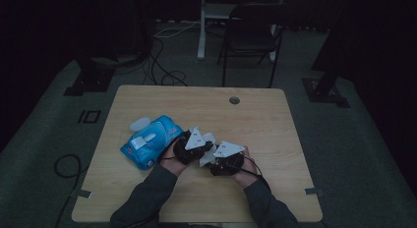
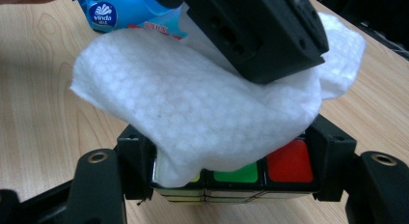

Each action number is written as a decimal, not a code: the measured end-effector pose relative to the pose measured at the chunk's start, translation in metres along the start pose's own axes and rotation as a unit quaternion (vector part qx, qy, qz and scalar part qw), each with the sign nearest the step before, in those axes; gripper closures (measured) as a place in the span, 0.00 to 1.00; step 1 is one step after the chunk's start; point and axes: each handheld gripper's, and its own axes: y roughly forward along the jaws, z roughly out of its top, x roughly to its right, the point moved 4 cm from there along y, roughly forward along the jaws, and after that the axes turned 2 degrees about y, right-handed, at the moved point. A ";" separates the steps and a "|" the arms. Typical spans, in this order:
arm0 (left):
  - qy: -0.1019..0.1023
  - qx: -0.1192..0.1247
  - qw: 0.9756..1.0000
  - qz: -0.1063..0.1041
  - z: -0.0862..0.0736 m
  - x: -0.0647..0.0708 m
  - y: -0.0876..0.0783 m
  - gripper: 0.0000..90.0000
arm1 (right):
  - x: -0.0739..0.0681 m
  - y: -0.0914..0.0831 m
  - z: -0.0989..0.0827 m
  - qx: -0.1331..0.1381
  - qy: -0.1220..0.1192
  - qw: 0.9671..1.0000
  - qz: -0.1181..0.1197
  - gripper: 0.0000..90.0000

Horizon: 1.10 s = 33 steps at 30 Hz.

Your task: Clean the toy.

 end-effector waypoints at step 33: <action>0.022 -0.012 0.998 -0.059 0.003 0.019 -0.001 0.96 | 0.010 -0.002 0.001 0.003 0.020 1.000 -0.012 0.38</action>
